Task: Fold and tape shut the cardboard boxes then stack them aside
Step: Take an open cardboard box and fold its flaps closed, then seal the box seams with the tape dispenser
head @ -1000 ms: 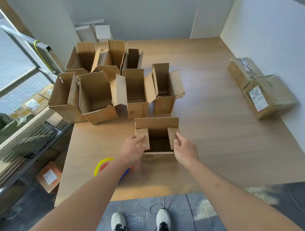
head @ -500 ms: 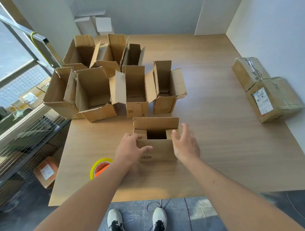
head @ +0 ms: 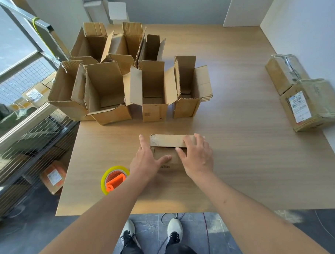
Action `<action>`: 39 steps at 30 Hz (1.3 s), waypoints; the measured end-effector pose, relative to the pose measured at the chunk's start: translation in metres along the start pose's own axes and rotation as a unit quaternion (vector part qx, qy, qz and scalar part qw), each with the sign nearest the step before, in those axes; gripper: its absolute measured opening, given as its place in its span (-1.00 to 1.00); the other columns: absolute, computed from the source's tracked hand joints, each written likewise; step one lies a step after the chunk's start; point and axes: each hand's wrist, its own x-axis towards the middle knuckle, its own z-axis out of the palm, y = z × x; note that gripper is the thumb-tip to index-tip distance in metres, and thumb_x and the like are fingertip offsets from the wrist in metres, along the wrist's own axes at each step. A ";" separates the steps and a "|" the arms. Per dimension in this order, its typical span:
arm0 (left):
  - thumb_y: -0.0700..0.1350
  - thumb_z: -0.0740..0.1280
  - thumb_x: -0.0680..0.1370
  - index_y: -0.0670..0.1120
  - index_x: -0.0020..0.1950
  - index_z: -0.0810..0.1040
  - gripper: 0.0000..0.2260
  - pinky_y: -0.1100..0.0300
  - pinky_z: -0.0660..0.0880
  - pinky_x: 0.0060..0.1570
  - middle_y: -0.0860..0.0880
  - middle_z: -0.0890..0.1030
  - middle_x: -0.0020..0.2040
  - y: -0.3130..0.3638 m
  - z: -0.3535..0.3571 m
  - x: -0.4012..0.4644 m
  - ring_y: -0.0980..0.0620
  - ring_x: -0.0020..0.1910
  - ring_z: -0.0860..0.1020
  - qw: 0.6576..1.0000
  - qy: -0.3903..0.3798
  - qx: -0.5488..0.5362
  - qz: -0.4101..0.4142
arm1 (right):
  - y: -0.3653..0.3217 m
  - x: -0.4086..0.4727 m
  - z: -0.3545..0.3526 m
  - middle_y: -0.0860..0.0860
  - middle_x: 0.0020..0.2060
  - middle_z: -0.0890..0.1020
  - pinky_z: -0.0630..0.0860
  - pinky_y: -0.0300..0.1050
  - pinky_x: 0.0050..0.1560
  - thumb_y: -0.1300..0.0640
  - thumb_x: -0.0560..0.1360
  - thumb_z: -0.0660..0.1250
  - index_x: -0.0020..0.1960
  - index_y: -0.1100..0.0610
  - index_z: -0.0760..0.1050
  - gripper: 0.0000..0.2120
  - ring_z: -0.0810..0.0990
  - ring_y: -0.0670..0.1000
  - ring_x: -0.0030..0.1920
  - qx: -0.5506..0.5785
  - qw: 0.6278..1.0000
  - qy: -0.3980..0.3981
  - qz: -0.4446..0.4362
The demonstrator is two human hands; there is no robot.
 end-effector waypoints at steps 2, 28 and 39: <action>0.42 0.42 0.41 -0.06 0.66 -0.29 0.18 -0.11 0.46 0.31 -0.16 0.39 0.54 -0.006 -0.001 0.001 -0.19 0.46 0.41 1.000 -0.010 -0.011 0.021 | 0.001 -0.007 0.007 0.16 0.57 0.28 0.30 0.17 0.49 -0.22 0.64 0.22 0.38 -0.05 0.43 -0.60 0.21 0.27 0.57 0.002 1.000 -0.011 -0.006; 0.05 0.49 0.42 0.18 0.67 -0.18 0.05 -0.09 0.38 0.28 -0.07 0.49 0.26 -0.162 0.023 -0.021 -0.19 0.28 0.48 0.983 0.066 0.163 0.042 | -0.002 -0.013 0.060 0.23 0.58 0.27 0.16 0.26 0.55 -0.15 0.67 0.10 0.31 0.08 0.45 -0.61 0.17 0.34 0.58 0.003 0.994 0.110 0.000; 0.00 0.44 0.49 0.15 0.66 0.14 -0.21 -0.17 0.48 0.07 -0.08 0.44 0.22 -0.119 -0.056 -0.028 -0.13 0.10 0.46 0.939 0.202 -0.048 0.273 | -0.018 -0.031 0.053 0.11 0.64 0.16 0.13 0.19 0.58 0.21 0.64 0.13 0.51 0.00 0.41 -0.54 0.04 0.20 0.64 0.117 0.991 0.039 -0.058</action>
